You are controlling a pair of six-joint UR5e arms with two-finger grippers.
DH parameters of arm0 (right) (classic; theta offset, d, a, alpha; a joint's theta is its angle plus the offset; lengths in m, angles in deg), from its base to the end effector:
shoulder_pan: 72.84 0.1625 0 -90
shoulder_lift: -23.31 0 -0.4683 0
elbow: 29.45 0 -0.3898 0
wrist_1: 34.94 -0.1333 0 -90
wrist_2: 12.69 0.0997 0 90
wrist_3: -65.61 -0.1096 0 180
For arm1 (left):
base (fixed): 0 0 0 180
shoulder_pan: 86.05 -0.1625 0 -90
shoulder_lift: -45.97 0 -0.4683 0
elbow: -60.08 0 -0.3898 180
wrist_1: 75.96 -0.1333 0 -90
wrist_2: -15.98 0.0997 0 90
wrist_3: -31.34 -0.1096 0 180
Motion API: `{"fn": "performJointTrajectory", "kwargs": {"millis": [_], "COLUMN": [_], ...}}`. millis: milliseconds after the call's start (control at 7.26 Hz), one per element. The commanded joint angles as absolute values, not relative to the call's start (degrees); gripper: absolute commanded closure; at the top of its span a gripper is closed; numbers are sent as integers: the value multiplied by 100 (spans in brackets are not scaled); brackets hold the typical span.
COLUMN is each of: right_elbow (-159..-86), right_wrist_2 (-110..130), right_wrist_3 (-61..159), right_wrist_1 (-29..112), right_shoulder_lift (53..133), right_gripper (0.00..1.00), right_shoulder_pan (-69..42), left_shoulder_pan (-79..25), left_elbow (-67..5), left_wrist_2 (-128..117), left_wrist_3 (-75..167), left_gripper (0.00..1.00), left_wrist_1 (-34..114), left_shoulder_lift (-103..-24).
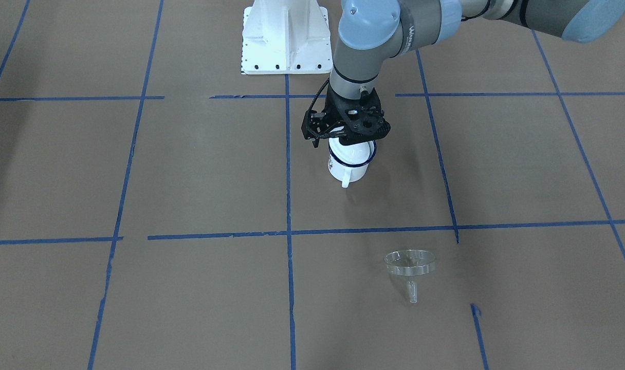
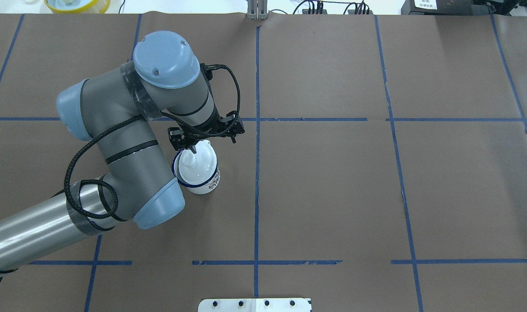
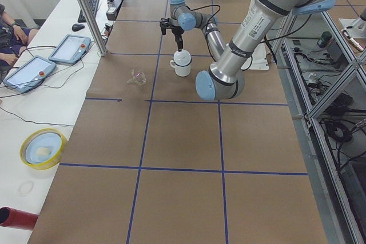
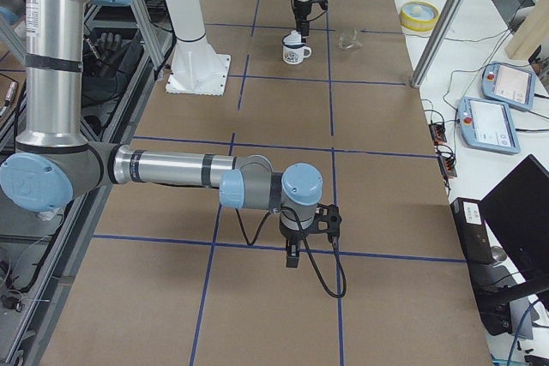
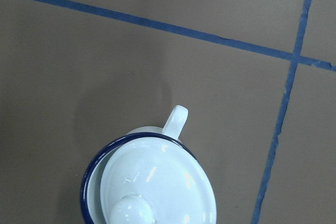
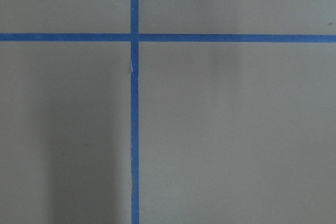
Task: Remove funnel from cup
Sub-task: 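Open the left gripper and lift it off the lidded mug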
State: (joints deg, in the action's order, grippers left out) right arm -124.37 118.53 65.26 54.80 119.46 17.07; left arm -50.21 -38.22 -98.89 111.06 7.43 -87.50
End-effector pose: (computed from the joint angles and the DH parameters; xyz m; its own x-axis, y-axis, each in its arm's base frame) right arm 0.0604 -0.4379 0.7206 0.7522 0.0161 0.6587 -0.0030 0.9998 -0.0210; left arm 0.5198 -0.4830 0.1956 0.6141 -0.2438 -0.7506 0.1828 0.9692 -0.1652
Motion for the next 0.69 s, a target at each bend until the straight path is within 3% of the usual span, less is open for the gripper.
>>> {"fn": "performJointTrajectory", "kwargs": {"millis": [0,551], "right_elbow": [-12437,-12437], "right_wrist_2": [11853,11853], "right_wrist_3": [6526,6526], "right_wrist_1": [5480,5480], "right_shoulder_lift": [11946,11946], "right_gripper": [0,0], "right_shoulder_pan": [1707,1707], "left_shoulder_pan": [-5045,-5203], "left_elbow": [-3616,-3607], "left_wrist_2": [-9889,-9889], "left_wrist_3": [11150,11176], "left_gripper": [0,0], "left_wrist_1": [912,921], "left_shoulder_lift": [-8902,-8903]}}
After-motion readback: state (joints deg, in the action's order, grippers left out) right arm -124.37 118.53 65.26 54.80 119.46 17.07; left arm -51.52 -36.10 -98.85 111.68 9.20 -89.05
